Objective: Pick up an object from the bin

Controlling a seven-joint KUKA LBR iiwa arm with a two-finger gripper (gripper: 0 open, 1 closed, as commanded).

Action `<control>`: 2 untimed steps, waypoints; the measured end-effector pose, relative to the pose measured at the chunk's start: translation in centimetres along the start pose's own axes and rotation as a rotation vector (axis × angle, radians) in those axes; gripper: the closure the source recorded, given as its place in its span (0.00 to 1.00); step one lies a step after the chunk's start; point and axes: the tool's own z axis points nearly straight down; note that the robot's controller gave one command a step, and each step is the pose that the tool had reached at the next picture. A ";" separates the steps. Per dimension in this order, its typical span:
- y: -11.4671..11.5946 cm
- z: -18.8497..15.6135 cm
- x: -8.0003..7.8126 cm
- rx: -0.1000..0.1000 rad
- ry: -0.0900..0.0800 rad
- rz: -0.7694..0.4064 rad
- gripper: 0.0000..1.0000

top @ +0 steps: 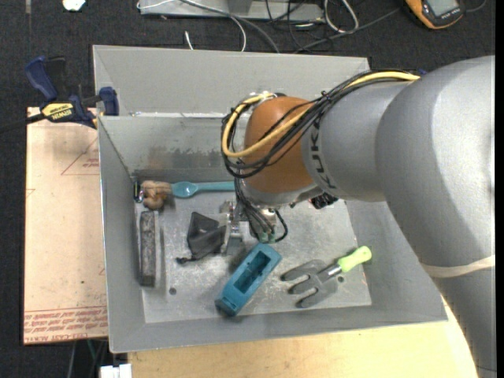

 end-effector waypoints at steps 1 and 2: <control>0.0 0.0 0.0 0.000 0.000 0.000 1.00; -1.0 -6.4 0.5 0.002 0.005 -0.012 1.00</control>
Offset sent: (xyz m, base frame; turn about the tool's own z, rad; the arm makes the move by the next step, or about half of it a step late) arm -0.0116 -0.0297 0.2181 -0.0413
